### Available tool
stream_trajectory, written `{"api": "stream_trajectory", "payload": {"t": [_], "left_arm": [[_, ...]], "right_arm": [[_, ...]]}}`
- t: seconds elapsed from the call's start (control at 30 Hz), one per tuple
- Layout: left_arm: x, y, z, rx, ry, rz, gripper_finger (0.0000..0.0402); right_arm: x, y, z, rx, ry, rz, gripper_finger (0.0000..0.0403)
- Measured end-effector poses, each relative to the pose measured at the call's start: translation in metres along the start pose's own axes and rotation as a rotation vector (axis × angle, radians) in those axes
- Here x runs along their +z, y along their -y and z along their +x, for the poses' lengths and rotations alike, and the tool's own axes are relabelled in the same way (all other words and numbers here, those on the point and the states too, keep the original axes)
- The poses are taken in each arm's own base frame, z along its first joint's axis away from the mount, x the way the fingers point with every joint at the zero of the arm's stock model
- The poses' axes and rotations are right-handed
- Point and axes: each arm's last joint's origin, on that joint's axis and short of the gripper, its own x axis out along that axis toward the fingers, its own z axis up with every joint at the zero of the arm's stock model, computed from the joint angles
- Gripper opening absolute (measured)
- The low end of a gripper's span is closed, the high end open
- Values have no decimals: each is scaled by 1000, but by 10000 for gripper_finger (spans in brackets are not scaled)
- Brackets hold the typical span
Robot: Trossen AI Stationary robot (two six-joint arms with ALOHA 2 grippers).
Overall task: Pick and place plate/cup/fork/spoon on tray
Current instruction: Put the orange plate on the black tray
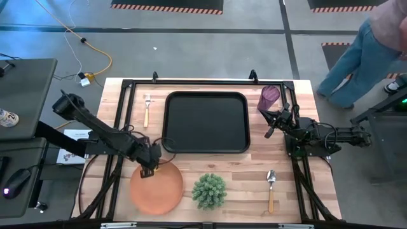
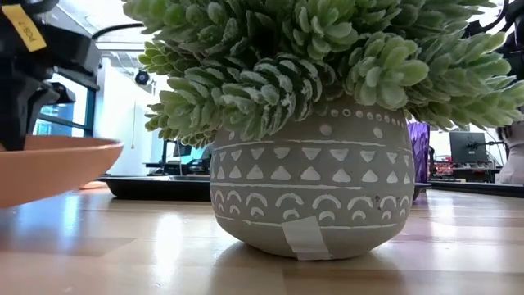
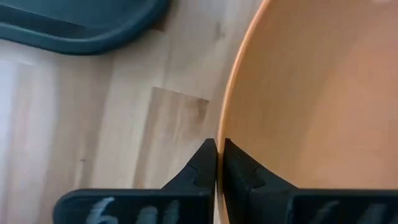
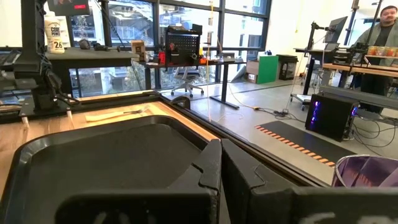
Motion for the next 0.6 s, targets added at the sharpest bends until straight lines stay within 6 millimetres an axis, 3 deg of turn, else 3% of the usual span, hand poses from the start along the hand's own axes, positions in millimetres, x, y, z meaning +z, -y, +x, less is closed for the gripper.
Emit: {"api": "stream_trajectory", "payload": {"t": [0.33, 0.6], "left_arm": [[-4, -24, -28, 27, 138, -152, 1], [3, -44, -39, 16, 213, -294, 0]], "right_arm": [[0, 0, 0, 0, 0, 0, 0], [0, 0, 0, 0, 0, 0, 0]]}}
